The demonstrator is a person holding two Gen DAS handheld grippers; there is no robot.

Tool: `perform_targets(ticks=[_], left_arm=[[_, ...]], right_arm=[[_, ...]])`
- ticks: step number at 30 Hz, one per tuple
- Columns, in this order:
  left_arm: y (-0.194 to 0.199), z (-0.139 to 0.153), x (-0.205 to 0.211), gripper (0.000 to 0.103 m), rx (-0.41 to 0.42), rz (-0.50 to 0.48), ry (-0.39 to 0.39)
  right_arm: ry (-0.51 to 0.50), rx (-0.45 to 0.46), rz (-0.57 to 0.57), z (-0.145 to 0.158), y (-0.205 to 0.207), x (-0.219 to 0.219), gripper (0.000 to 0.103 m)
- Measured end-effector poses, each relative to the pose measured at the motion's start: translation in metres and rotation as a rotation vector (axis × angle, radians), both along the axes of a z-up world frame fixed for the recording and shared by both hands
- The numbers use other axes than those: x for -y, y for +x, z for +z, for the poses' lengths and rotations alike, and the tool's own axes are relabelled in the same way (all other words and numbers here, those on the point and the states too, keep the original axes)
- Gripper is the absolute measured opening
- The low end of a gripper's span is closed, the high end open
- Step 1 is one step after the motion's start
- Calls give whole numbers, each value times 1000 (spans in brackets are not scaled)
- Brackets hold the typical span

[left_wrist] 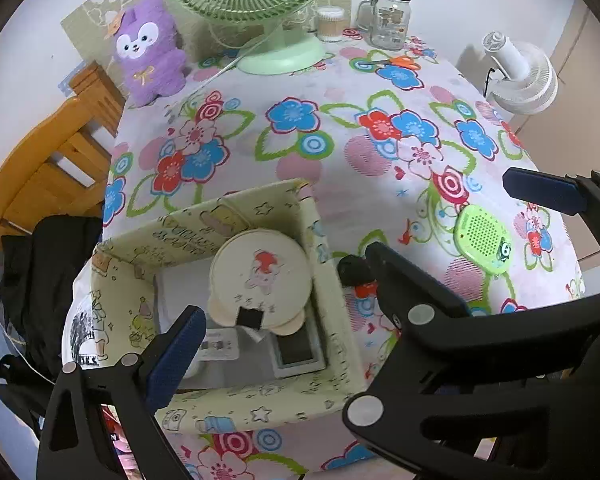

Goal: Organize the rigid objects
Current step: 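Withdraw both tools from the basket toward the black key and green speaker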

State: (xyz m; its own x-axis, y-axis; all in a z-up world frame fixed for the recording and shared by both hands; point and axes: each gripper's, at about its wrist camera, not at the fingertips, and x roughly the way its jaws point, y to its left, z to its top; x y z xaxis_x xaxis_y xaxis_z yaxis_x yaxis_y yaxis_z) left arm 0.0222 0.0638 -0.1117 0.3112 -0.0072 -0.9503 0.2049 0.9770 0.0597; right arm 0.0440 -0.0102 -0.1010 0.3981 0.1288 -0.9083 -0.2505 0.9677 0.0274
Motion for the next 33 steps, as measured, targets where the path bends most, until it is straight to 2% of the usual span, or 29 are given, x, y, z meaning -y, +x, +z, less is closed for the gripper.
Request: perform_targets(ticks=[17,33], left_arm=[[8,2,50,100,-7,2,1],[16,-11,88,100,-32,25,5]], right_arm=[[6,-18,4,0,10,50,102],[15,-41,18,-14,21,88,102]])
